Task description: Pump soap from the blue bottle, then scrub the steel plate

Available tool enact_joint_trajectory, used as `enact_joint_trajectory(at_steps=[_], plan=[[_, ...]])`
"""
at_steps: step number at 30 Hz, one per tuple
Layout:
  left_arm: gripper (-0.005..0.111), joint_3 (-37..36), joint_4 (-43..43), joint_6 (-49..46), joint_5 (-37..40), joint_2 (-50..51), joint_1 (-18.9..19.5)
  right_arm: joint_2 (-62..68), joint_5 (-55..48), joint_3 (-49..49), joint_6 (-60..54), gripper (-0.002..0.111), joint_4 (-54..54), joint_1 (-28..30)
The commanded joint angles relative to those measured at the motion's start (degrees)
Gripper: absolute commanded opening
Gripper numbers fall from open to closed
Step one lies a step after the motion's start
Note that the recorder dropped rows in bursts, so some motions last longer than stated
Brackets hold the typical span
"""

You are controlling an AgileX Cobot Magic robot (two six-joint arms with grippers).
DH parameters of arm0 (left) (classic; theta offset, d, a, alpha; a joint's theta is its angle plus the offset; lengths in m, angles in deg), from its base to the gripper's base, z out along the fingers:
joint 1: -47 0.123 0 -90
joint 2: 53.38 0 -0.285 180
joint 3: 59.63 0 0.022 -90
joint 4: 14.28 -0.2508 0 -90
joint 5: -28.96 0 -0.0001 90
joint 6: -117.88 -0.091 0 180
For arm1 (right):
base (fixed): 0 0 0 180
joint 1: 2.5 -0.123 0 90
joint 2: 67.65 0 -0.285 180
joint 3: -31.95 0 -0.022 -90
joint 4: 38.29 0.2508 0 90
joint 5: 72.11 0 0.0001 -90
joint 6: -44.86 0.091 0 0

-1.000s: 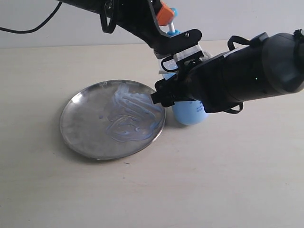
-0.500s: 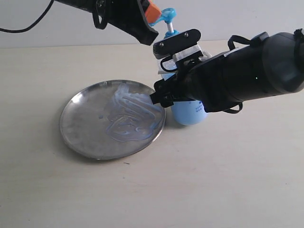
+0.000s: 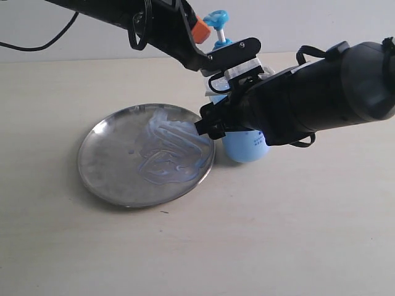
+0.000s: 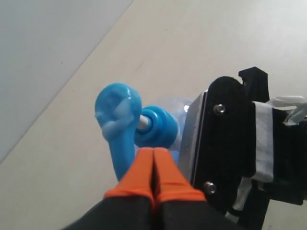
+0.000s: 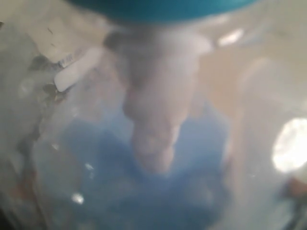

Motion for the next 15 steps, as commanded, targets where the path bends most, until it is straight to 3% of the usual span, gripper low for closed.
enact_joint_trajectory(at_steps=[1, 15], plan=[[0.000, 0.84, 0.26, -0.46, -1.58, 1.16, 0.00, 0.48, -3.16, -0.33, -1.45, 0.000, 1.42, -0.21], [0.000, 0.98, -0.45, -0.68, -3.10, 1.81, 3.00, 0.48, -3.27, -0.33, -2.28, 0.000, 1.72, -0.21]])
